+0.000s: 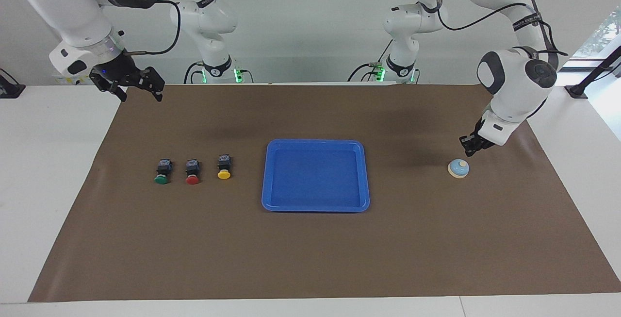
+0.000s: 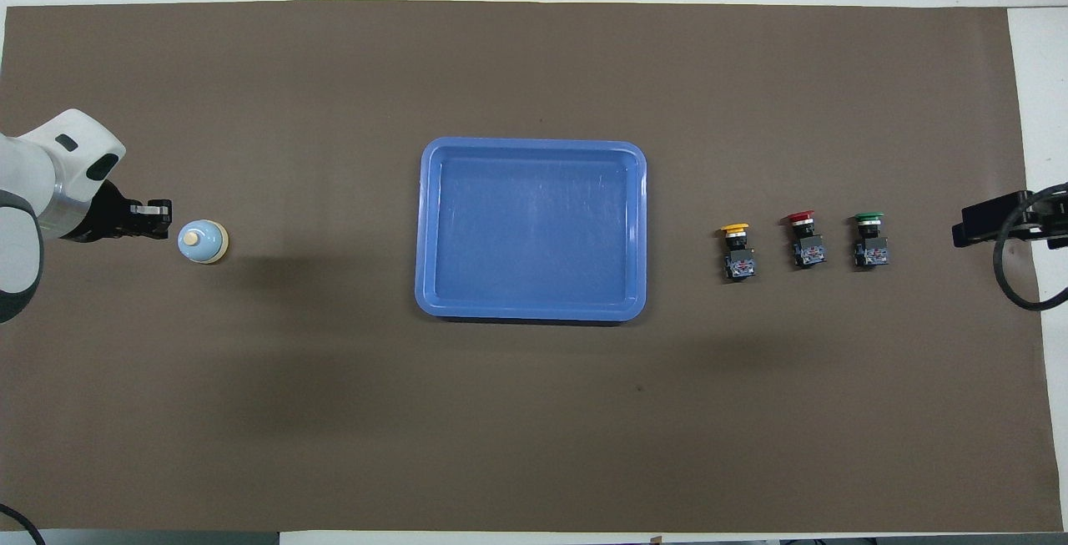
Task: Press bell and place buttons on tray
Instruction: 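Lower the left gripper onto the bell and press it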
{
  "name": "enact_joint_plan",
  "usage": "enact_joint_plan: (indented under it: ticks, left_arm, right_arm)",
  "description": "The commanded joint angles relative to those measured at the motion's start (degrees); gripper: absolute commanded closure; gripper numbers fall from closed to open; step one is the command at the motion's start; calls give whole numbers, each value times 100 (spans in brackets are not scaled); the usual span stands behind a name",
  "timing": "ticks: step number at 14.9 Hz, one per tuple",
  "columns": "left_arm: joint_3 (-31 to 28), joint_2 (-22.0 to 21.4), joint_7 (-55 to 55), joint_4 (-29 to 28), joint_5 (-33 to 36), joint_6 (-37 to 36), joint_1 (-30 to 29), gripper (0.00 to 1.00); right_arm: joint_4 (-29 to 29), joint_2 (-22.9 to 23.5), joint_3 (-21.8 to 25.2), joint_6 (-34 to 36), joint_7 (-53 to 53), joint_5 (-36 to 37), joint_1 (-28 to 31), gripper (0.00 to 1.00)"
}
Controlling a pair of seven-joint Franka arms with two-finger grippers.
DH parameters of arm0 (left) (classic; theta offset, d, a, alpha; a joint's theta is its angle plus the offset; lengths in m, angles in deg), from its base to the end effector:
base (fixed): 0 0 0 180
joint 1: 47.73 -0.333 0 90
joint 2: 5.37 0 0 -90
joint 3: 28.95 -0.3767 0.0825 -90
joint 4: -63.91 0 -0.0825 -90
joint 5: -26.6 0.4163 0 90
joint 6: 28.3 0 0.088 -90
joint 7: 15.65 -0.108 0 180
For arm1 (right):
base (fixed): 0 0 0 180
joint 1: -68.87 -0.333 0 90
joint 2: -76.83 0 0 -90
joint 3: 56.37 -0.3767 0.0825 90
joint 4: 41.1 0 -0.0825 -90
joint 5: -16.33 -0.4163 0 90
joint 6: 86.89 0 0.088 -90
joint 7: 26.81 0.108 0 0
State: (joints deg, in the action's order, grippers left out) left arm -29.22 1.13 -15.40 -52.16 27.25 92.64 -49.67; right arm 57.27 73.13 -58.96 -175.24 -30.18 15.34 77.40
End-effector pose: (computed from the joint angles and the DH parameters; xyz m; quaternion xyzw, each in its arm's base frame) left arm 0.6043 0.0238 0.4329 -0.9997 -0.0185 0.0143 0.0048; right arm 0.5526 -0.0547 0.6455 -0.9982 0.0227 0.0544 0.0116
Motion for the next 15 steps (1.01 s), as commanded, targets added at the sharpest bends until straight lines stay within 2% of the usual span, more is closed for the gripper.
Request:
enact_joint_plan:
  ticks: [1,9,11,13,15]
  left_arm:
    - [-17,53,63,-311,6,516,18,100]
    - [-17,325,37,-496,5,1036,-52,100]
    - [-17,378,63,-688,5,1351,-34,100]
    - [-17,431,63,-506,5,1152,-34,100]
    - [-17,528,63,-6,5,512,18,100]
  right_arm:
    - [279,-210,-48,-94,-103,46,79,0]
    - [314,-227,-48,-103,-120,46,88,0]
    - [314,-236,-48,-103,-120,46,88,0]
    - [367,-245,-48,-138,-120,46,88,0]
    - [454,-254,-40,-444,-147,46,105,0]
